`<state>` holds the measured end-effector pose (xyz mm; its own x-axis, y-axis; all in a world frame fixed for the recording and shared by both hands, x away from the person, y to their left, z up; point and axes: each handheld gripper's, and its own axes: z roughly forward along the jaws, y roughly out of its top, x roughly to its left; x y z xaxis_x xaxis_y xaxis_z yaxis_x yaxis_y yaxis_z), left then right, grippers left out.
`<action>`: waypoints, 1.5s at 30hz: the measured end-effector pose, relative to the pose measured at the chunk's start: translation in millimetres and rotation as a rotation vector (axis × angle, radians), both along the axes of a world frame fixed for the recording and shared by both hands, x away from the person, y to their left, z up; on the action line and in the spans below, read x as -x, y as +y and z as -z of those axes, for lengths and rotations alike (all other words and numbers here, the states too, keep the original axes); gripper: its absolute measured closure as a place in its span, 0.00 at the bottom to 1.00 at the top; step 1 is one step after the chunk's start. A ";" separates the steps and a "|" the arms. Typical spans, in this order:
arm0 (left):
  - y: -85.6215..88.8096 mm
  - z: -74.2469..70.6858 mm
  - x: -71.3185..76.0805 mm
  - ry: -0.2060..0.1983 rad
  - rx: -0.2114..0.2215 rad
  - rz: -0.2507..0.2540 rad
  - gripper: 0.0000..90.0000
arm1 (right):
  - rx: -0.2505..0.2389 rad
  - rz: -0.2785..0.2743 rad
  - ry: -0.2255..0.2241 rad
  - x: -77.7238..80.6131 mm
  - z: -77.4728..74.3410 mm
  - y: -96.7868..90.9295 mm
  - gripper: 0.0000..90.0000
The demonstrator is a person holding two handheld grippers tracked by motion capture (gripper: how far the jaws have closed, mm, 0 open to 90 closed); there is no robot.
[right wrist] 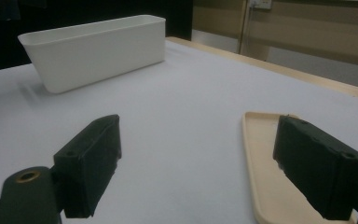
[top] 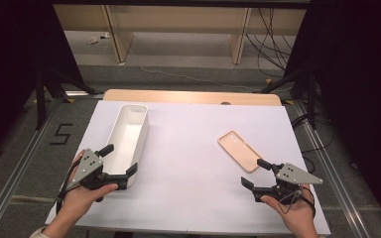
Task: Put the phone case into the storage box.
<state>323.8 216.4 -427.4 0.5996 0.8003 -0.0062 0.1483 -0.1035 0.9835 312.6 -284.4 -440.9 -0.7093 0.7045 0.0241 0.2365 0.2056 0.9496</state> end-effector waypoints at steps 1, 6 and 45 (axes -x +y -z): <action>-0.4 0.1 -0.3 -0.003 0.003 0.004 0.01 | 0.000 0.000 0.000 0.0 0.0 0.0 0.18; 0.5 -0.6 0.1 0.003 -0.002 -0.005 0.01 | -0.025 -0.006 -0.008 -0.9 1.0 0.3 0.18; 2.4 0.7 -0.6 -0.002 0.016 -0.001 0.03 | 0.237 0.286 0.151 -115.4 -5.2 -19.6 1.00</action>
<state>324.4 218.8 -428.0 0.5989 0.8006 -0.0179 0.1467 -0.0877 0.9853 428.0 -304.0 -435.7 -0.4845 0.8717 -0.0736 0.4493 0.3202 0.8340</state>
